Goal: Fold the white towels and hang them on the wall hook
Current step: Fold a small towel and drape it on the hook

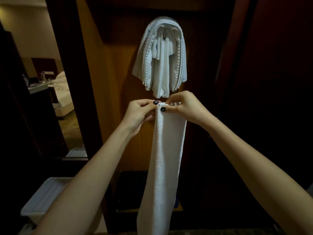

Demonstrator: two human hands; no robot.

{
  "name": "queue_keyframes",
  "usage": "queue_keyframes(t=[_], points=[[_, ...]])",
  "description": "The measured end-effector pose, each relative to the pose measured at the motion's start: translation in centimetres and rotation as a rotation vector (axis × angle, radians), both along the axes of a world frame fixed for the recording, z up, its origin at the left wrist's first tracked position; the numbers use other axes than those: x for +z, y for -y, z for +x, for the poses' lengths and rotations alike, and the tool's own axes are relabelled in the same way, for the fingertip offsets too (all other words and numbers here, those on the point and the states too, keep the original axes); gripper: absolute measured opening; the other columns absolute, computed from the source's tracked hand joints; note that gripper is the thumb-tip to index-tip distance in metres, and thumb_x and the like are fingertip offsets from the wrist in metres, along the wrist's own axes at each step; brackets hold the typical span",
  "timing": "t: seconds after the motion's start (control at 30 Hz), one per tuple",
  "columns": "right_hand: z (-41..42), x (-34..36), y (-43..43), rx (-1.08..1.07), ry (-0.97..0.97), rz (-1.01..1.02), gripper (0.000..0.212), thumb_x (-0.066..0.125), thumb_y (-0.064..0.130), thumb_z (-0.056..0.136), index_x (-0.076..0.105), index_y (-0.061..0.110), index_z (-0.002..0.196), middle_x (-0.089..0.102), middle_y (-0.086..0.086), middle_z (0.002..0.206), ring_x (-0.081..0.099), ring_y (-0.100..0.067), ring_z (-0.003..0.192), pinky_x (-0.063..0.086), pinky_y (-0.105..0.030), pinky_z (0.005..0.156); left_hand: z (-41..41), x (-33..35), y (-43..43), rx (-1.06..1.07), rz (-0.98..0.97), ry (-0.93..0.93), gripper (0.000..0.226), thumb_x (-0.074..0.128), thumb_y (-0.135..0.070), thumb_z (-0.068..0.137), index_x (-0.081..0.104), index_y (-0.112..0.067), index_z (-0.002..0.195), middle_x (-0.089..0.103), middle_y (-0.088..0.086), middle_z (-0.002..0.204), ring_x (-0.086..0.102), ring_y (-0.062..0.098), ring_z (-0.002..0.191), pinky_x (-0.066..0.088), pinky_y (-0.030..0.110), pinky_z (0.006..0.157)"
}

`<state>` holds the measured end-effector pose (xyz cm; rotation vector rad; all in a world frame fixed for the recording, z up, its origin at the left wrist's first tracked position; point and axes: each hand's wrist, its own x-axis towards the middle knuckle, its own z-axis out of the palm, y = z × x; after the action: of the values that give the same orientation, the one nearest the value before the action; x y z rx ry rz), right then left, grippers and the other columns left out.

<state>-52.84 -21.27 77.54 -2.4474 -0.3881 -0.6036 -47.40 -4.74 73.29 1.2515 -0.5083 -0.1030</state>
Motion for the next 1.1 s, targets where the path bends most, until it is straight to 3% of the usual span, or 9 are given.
queue_keyframes(t=[0.13, 0.23, 0.4, 0.57, 0.63, 0.77, 0.9, 0.97, 1.1], points=[[0.1, -0.3, -0.3, -0.036, 0.067, 0.046, 0.021, 0.076, 0.031, 0.082, 0.071, 0.012, 0.074, 0.062, 0.004, 0.066, 0.052, 0.004, 0.062, 0.036, -0.014, 0.056, 0.0, -0.2, -0.2, -0.052, -0.055, 0.019, 0.013, 0.061, -0.007, 0.09, 0.073, -0.007, 0.095, 0.073, 0.009, 0.086, 0.07, 0.01, 0.075, 0.054, 0.017, 0.063], [0.5, -0.3, -0.2, -0.089, 0.133, 0.059, 0.019, 0.077, 0.028, 0.082, 0.07, 0.012, 0.073, 0.059, 0.005, 0.064, 0.051, -0.003, 0.061, 0.034, -0.015, 0.053, 0.0, -0.5, -0.3, -0.165, -0.118, 0.074, 0.024, 0.064, -0.001, 0.085, 0.072, -0.013, 0.105, 0.074, 0.006, 0.096, 0.069, 0.004, 0.083, 0.05, 0.011, 0.064], [0.4, 0.1, -0.4, -0.053, 0.153, 0.039, 0.02, 0.075, 0.029, 0.083, 0.069, 0.014, 0.073, 0.055, 0.012, 0.061, 0.052, 0.008, 0.06, 0.036, -0.009, 0.055, 0.1, -0.8, 0.3, 0.029, -0.025, 0.225, 0.036, 0.07, 0.005, 0.078, 0.071, -0.02, 0.104, 0.075, 0.0, 0.098, 0.068, 0.01, 0.098, 0.051, 0.016, 0.078], [-0.1, 0.8, 2.5, -0.109, 0.046, -0.135, 0.048, 0.067, 0.05, 0.083, 0.06, 0.004, 0.075, 0.059, -0.006, 0.071, 0.053, -0.018, 0.062, 0.038, -0.035, 0.057, 0.8, 0.3, -0.5, 0.104, -0.09, 0.184, 0.04, 0.066, 0.015, 0.075, 0.07, -0.02, 0.095, 0.071, 0.005, 0.094, 0.065, 0.018, 0.095, 0.053, 0.021, 0.074], [-0.3, 1.0, 3.6, -0.087, -0.036, -0.137, 0.05, 0.069, 0.047, 0.083, 0.051, 0.002, 0.072, 0.05, -0.004, 0.065, 0.04, -0.015, 0.054, 0.032, -0.032, 0.053, 1.0, 0.9, -0.8, 0.143, -0.053, 0.243, 0.04, 0.064, 0.016, 0.076, 0.062, -0.02, 0.093, 0.066, 0.008, 0.092, 0.064, 0.016, 0.091, 0.053, 0.022, 0.071], [0.0, 1.9, 3.5, -0.046, -0.057, -0.009, 0.042, 0.076, 0.033, 0.082, 0.048, 0.004, 0.068, 0.042, -0.003, 0.065, 0.034, -0.006, 0.055, 0.027, -0.029, 0.055, 0.6, 2.0, -0.3, 0.206, 0.137, 0.544, 0.039, 0.052, 0.024, 0.076, 0.062, -0.014, 0.081, 0.062, -0.001, 0.083, 0.06, -0.003, 0.078, 0.05, 0.016, 0.074], [0.7, 2.7, 3.1, 0.03, 0.027, 0.222, 0.045, 0.077, 0.02, 0.081, 0.054, -0.018, 0.089, 0.06, -0.033, 0.089, 0.057, -0.045, 0.079, 0.047, -0.053, 0.072, 0.6, 3.2, 0.1, 0.293, 0.132, 0.679, 0.058, 0.038, 0.028, 0.065, 0.069, -0.012, 0.092, 0.064, 0.002, 0.091, 0.06, 0.004, 0.092, 0.048, 0.019, 0.085], [0.9, 3.0, 2.9, 0.047, 0.075, 0.291, 0.049, 0.077, 0.019, 0.082, 0.052, -0.021, 0.094, 0.056, -0.042, 0.101, 0.058, -0.052, 0.092, 0.049, -0.06, 0.081, 0.7, 3.6, 0.4, 0.307, 0.15, 0.686, 0.056, 0.037, 0.027, 0.07, 0.07, -0.011, 0.096, 0.063, 0.0, 0.093, 0.059, 0.008, 0.094, 0.047, 0.021, 0.087], [1.3, 3.6, 2.7, 0.056, 0.145, 0.393, 0.036, 0.077, 0.013, 0.081, 0.047, -0.006, 0.076, 0.054, -0.025, 0.08, 0.05, -0.025, 0.073, 0.042, -0.041, 0.065, 0.4, 4.1, 0.7, 0.252, 0.202, 0.65, 0.043, 0.043, 0.016, 0.086, 0.068, -0.015, 0.104, 0.057, 0.006, 0.105, 0.055, 0.007, 0.1, 0.046, 0.016, 0.089]])
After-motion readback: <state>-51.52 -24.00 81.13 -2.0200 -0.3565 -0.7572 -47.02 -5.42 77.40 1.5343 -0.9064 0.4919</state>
